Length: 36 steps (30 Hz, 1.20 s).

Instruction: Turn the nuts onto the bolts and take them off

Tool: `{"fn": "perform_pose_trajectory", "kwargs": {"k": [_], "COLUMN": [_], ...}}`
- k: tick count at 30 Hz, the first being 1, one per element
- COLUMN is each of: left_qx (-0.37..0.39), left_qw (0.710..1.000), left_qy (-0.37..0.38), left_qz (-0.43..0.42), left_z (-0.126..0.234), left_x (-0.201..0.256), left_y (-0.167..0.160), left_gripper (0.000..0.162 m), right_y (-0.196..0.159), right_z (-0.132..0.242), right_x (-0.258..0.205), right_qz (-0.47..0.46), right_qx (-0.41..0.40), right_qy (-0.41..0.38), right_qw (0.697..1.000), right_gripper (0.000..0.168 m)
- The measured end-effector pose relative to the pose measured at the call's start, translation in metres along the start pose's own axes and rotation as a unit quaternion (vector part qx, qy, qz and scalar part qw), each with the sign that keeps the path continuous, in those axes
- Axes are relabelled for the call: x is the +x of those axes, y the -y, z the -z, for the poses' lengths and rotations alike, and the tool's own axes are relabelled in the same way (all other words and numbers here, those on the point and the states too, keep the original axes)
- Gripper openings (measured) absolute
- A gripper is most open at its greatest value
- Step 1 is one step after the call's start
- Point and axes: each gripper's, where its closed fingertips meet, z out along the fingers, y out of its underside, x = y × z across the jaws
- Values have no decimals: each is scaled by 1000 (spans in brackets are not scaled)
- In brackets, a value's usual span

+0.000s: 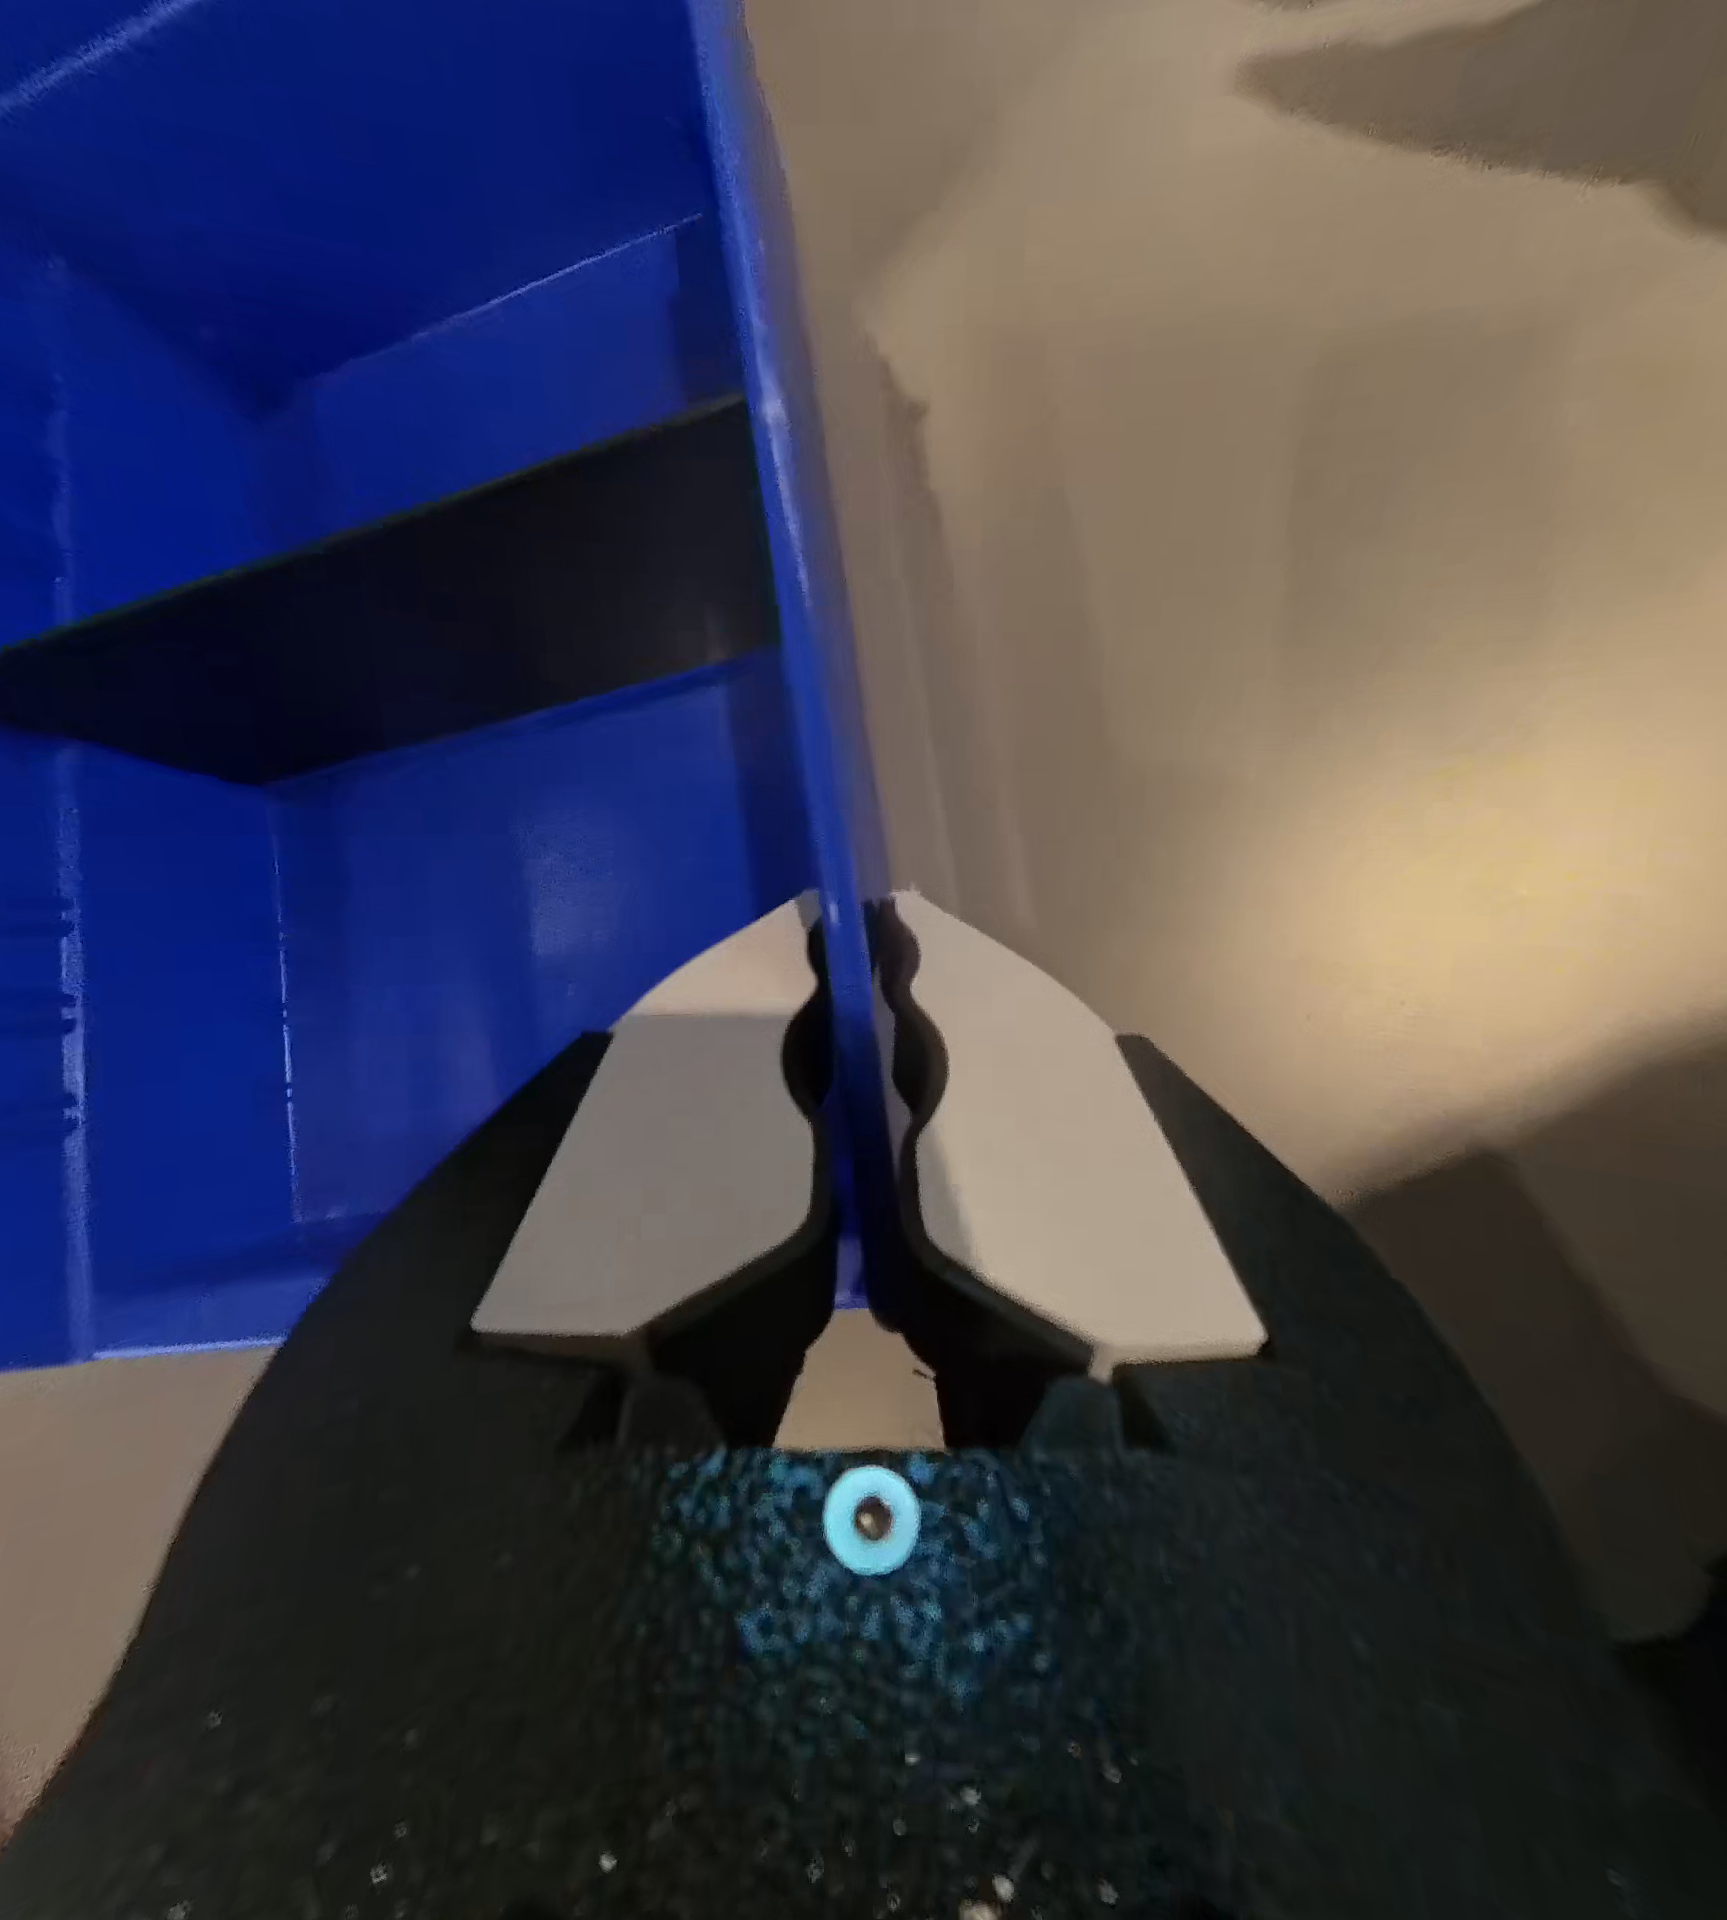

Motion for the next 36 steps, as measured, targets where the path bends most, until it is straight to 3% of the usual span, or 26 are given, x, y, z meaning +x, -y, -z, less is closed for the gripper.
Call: {"fn": "perform_pose_trajectory", "kwargs": {"k": [1, 8, 16, 20, 25, 28, 31, 36], "left_qx": [5, 46, 79, 106, 243, 298, 349, 316], "left_qw": [1000, 971, 934, 935, 942, 942, 937, 938], "left_qy": [-15, -117, -217, -244, -197, -135, -29, 21], "left_qz": [-22, -203, -273, -234, -125, -75, 6, 141], "left_z": [-3, -25, -60, -69, -44, -15, 8, 13], "left_x": [2, 9, -5, -9, -19, -27, -53, -74], "left_y": [4, 36, 75, 91, 120, 114, 99, 59], "left_gripper": [6, 7, 6, 20, 41, 48, 32, 43], "right_y": [2, 8, 13, 15, 23, 22, 24, -16], "right_z": [1, 7, 12, 16, 31, 61, 95, 136], "right_x": [1, 10, 18, 22, 19, 34, 62, 111], "right_qz": [-3, -6, -11, -10, -56, -83, -83, -78], "right_qx": [5, 25, 43, 51, 33, -16, -48, -205], "right_qy": [-2, -25, -46, -53, -6, -44, -108, -219], "right_qw": [1000, 999, 998, 997, 998, 995, 990, 951], "right_gripper": [18, 17, 16, 16, 36, 41, 46, 47]}}
